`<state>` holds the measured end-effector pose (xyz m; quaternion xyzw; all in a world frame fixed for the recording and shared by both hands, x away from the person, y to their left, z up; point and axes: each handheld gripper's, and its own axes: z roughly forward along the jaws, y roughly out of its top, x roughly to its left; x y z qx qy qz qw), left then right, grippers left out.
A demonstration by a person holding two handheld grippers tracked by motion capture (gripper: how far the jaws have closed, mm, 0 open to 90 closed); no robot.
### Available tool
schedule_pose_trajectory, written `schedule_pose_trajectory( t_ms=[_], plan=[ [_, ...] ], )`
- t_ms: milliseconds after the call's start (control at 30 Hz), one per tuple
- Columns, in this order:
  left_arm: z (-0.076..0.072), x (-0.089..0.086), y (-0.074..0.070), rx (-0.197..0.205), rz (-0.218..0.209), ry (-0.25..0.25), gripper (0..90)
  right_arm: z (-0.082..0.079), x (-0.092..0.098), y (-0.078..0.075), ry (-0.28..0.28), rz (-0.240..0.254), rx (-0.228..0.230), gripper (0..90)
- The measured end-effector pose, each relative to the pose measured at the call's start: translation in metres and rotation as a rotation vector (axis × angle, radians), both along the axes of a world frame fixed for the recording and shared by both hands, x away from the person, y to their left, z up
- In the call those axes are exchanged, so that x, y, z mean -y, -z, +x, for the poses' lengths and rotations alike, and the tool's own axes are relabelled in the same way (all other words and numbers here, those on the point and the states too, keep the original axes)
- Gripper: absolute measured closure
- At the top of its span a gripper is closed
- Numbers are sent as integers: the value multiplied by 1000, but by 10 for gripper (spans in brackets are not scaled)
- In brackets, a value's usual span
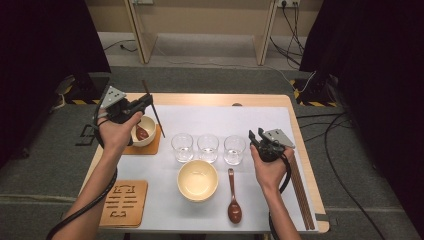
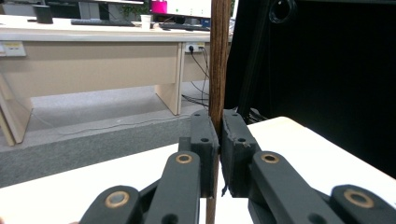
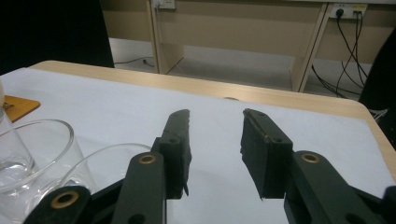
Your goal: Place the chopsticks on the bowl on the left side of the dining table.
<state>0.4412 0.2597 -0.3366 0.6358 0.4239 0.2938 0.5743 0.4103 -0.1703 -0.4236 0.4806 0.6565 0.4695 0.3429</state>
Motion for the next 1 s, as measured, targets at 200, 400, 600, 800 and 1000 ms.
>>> schedule_pose_trajectory(
  t_ms=[200, 400, 600, 800, 1000],
  plan=[
    [-10, -13, 6, -9, -1, -27, 838, -3, 4, 3, 9, 6, -5, 623],
    [-21, -28, 9, -16, -2, -56, 838, -7, 8, 7, 18, 12, -10, 623],
    [-27, -44, 14, -31, 2, -90, 838, -10, 12, 8, 25, 13, -8, 623],
    [-25, -54, 20, -55, 2, -123, 838, -12, 14, 9, 33, 20, -6, 623],
    [-13, -58, 24, -82, -2, -145, 839, -14, 15, 10, 34, 23, -5, 623]
  ],
)
